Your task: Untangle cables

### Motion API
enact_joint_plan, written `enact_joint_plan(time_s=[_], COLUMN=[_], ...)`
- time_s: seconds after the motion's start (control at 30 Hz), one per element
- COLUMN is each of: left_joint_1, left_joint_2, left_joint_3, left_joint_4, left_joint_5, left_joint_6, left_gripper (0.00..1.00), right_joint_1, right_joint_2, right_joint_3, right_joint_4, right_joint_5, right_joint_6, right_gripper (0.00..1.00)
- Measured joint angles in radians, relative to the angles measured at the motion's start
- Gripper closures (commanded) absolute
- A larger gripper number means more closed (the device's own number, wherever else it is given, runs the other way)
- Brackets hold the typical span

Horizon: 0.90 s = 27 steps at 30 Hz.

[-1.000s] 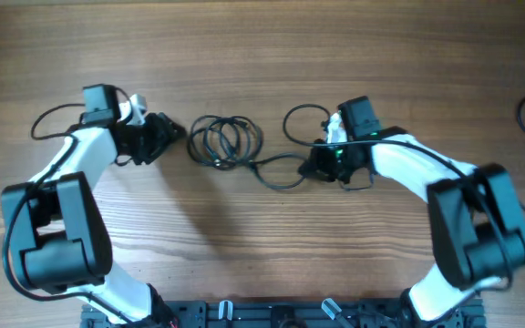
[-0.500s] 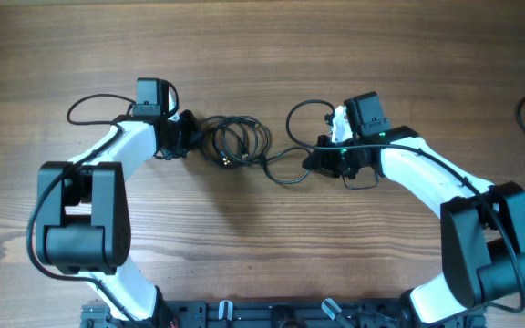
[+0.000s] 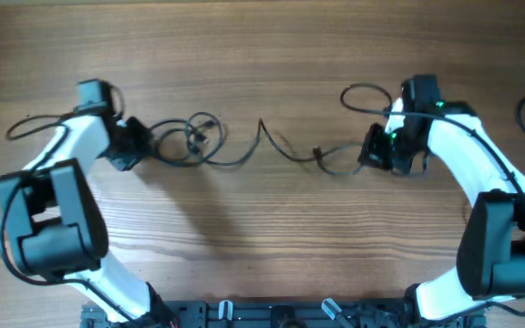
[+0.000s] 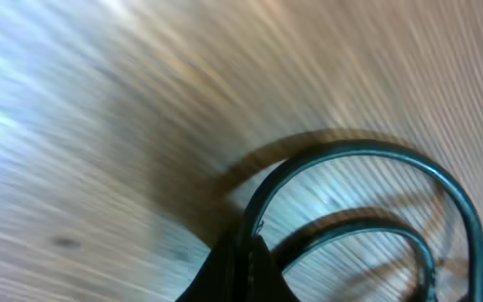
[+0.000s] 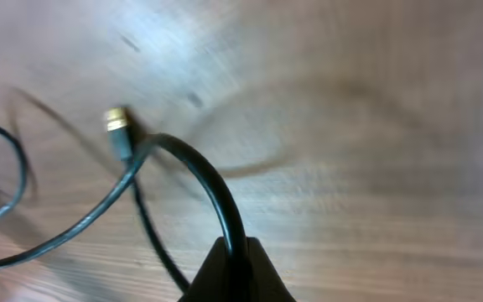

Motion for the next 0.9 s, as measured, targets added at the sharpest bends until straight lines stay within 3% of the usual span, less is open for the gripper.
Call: enact_joint_plan(time_s=[0.03, 0.13, 0.23, 0.3, 0.53, 0.9], left_joint_1=[0.035, 0.083, 0.071, 0.043, -0.055, -0.106], left_joint_2=[0.002, 0.006, 0.016, 0.018, 0.02, 0.021], left_joint_3=[0.0, -0.003, -0.005, -0.006, -0.009, -0.011], left_joint_4=[-0.003, -0.006, 0.003, 0.017, 0.053, 0.07], left_joint_5=[0.029, 0.092, 0.161, 0.168, 0.175, 0.179], left_joint_6=[0.0, 0.005, 0.03, 0.035, 0.042, 0.065], left_gripper=[0.96, 0.96, 0.96, 0.96, 0.96, 0.96], right_joint_1=[0.0, 0.01, 0.045, 0.071, 0.209, 0.535], right_joint_2=[0.0, 0.0, 0.0, 0.0, 0.0, 0.011], right_joint_3=[0.019, 0.028, 0.028, 0.028, 0.029, 0.03], right_joint_4=[0.008, 0.062, 0.087, 0.106, 0.214, 0.577], right_joint_5=[-0.017, -0.134, -0.177, -0.185, -0.193, -0.1], right_joint_6=[-0.004, -0.047, -0.08, -0.087, -0.094, -0.094], right_gripper=[0.94, 0.76, 0.44, 0.35, 0.34, 0.37])
